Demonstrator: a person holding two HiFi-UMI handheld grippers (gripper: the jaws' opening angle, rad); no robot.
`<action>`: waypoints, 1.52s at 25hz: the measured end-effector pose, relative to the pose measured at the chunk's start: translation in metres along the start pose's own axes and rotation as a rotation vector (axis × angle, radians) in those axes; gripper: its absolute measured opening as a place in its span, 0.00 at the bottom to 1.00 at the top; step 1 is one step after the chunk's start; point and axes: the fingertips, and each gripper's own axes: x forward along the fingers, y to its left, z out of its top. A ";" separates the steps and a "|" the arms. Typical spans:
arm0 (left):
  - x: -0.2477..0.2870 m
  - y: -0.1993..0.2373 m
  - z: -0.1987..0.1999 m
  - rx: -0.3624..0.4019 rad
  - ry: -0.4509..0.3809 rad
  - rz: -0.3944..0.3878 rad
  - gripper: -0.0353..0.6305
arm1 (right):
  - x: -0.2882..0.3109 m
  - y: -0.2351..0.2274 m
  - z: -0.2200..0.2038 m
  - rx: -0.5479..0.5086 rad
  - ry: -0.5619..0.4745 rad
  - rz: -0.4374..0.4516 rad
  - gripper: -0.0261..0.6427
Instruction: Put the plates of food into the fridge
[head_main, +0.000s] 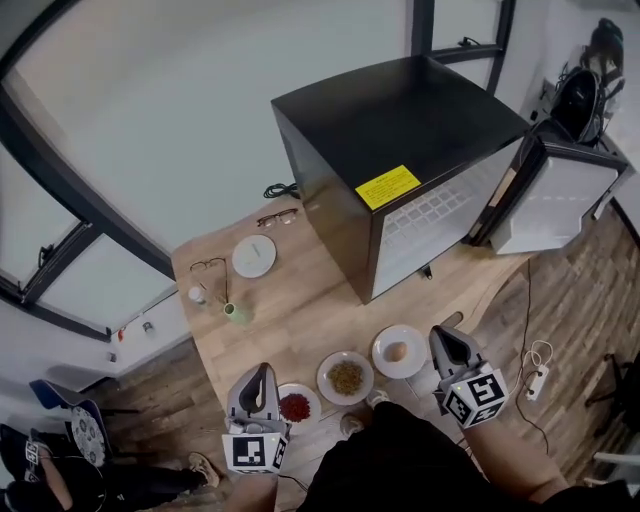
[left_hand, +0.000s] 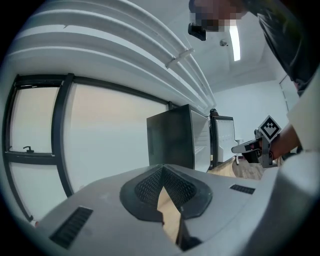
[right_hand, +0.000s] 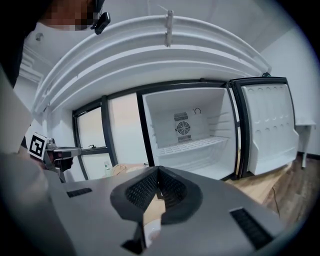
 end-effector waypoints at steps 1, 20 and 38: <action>0.004 -0.004 -0.002 0.000 0.001 -0.013 0.06 | -0.003 -0.001 -0.007 0.004 0.008 -0.005 0.07; 0.030 -0.099 -0.070 0.048 0.128 -0.250 0.06 | -0.029 -0.030 -0.215 0.374 0.274 -0.150 0.30; 0.042 -0.062 -0.077 0.196 0.179 -0.188 0.06 | 0.011 -0.048 -0.284 0.951 0.267 -0.245 0.35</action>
